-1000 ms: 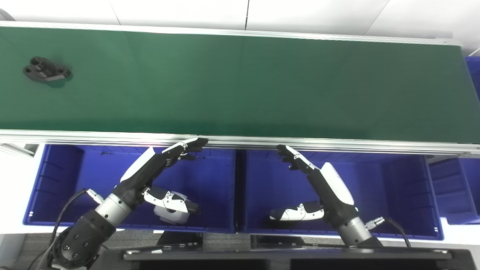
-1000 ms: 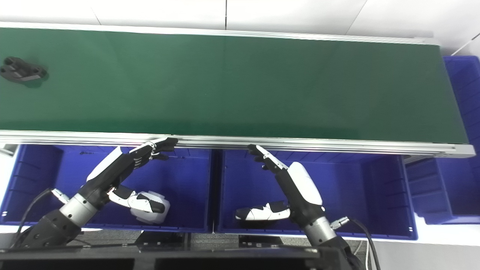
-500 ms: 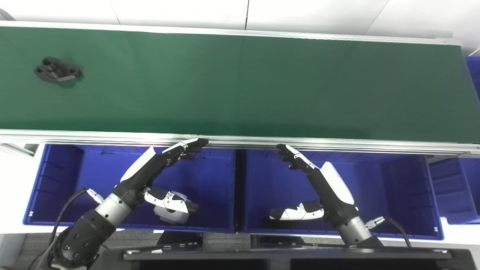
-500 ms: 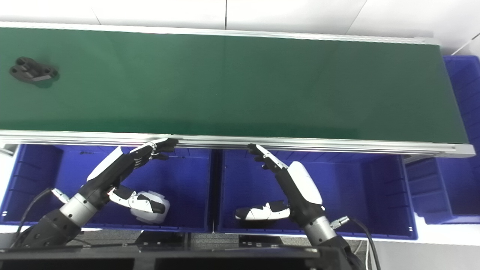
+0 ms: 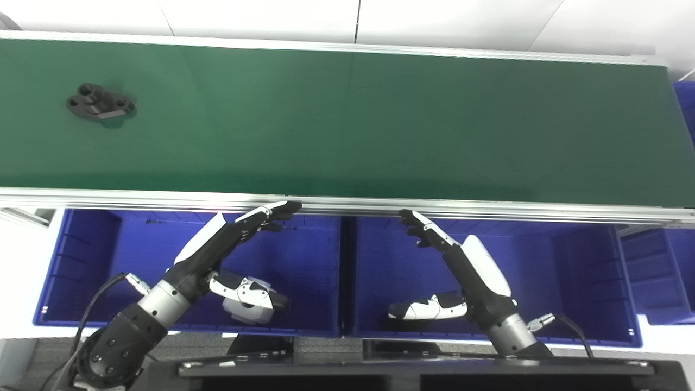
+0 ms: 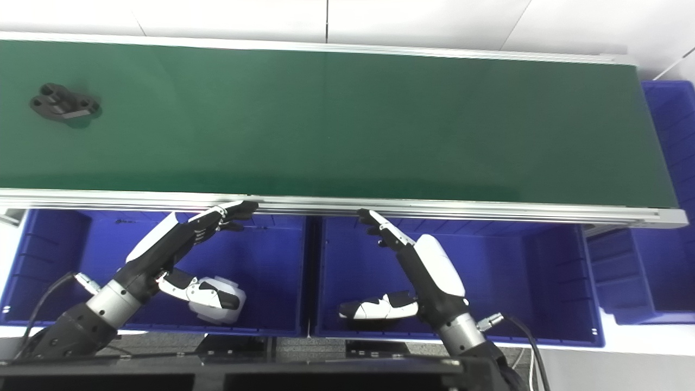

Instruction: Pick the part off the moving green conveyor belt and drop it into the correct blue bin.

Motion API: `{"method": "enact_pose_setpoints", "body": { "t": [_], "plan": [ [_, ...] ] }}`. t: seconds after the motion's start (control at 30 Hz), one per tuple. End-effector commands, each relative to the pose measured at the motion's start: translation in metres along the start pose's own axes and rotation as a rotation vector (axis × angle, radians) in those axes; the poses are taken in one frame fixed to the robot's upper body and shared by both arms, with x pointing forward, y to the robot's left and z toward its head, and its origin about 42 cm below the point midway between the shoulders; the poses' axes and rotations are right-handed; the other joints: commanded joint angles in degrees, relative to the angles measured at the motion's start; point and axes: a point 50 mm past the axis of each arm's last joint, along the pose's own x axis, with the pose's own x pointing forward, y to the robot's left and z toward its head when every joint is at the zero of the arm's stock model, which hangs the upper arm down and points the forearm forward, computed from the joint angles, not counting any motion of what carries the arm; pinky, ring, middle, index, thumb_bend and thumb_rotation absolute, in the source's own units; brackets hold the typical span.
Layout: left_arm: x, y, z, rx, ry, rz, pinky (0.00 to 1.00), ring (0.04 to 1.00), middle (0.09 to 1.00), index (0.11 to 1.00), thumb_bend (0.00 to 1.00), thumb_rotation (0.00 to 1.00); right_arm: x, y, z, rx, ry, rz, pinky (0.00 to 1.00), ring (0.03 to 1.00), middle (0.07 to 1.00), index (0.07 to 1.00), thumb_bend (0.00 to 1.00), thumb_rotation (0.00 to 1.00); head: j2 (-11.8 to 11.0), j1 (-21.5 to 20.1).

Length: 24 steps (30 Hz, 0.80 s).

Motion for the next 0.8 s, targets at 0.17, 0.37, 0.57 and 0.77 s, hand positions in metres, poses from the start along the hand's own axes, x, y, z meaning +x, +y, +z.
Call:
{"method": "enact_pose_setpoints", "body": {
  "t": [0.17, 0.37, 0.57, 0.77],
  "plan": [
    [0.007, 0.002, 0.006, 0.087, -0.037, -0.02, 0.82, 0.885, 0.908, 0.871, 0.96, 0.29, 0.009, -0.004, -0.001, -0.045, -0.037, 0.006, 0.76, 0.841, 0.894, 0.936, 0.93, 0.48, -1.4, 1.0],
    [0.008, -0.014, -0.009, 0.092, -0.054, -0.025, 0.82, 0.873, 0.9, 0.873, 0.96, 0.28, 0.003, 0.005, -0.021, -0.052, -0.011, 0.031, 0.75, 0.845, 0.899, 0.94, 0.95, 0.47, -9.8, 10.7],
    [0.012, -0.039, -0.025, 0.054, -0.057, -0.015, 0.83, 0.881, 0.904, 0.872, 0.96, 0.26, -0.015, 0.01, -0.053, -0.057, 0.003, 0.03, 0.71, 0.82, 0.889, 0.943, 0.95, 0.49, -19.0, 22.3],
    [0.015, -0.053, -0.036, 0.03, -0.043, -0.012, 0.79, 0.862, 0.904, 0.861, 0.95, 0.27, -0.022, 0.013, -0.077, -0.045, 0.013, 0.028, 0.72, 0.833, 0.904, 0.949, 0.94, 0.49, -24.0, 25.5]
  ]
}}
